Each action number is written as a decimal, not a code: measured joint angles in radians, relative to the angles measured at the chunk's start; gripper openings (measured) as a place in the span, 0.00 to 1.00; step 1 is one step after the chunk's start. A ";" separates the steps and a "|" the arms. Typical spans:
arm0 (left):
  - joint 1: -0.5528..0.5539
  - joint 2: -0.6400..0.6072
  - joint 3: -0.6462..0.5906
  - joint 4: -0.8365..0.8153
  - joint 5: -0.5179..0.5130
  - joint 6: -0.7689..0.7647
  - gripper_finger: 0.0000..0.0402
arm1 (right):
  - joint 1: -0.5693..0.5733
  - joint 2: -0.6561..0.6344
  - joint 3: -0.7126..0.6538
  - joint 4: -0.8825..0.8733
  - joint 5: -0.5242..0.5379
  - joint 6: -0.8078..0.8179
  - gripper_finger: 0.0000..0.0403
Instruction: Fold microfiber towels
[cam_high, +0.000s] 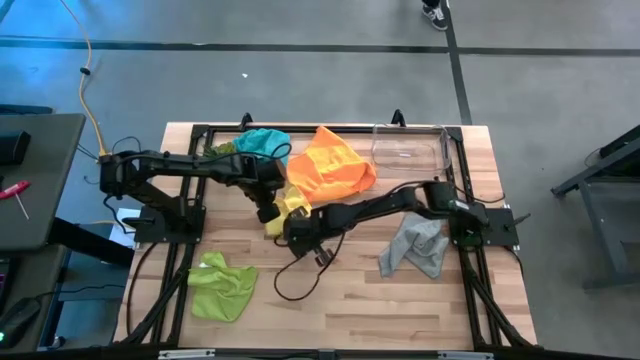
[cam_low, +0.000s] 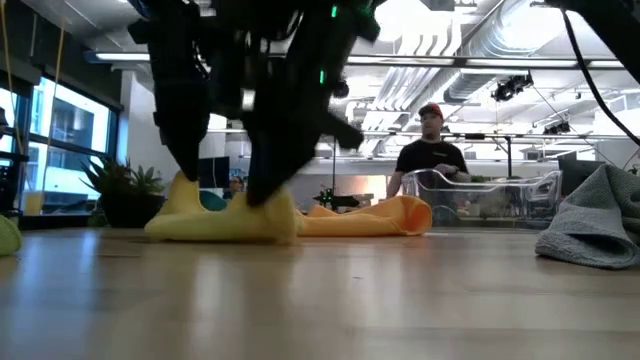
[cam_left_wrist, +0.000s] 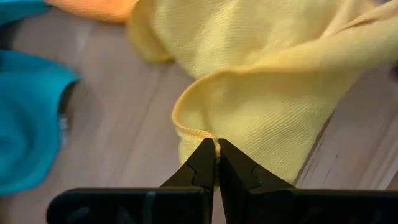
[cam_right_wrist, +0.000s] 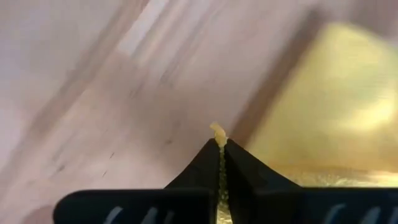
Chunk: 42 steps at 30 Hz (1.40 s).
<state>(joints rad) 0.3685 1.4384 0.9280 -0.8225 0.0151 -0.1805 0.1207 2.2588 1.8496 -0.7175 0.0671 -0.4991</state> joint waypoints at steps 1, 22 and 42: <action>0.005 -0.006 0.010 -0.026 -0.005 0.016 0.00 | -0.008 -0.028 0.000 -0.004 0.001 0.025 0.01; 0.030 -0.460 0.269 -0.160 -0.116 0.001 0.00 | -0.107 -0.529 0.000 -0.174 0.008 0.266 0.00; -0.029 -0.536 0.333 -0.199 -0.106 0.008 0.00 | -0.108 -0.657 0.001 -0.308 -0.016 0.291 0.00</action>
<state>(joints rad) 0.3391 0.9029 1.2606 -1.0217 -0.0906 -0.1726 0.0124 1.6022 1.8503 -1.0252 0.0510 -0.2079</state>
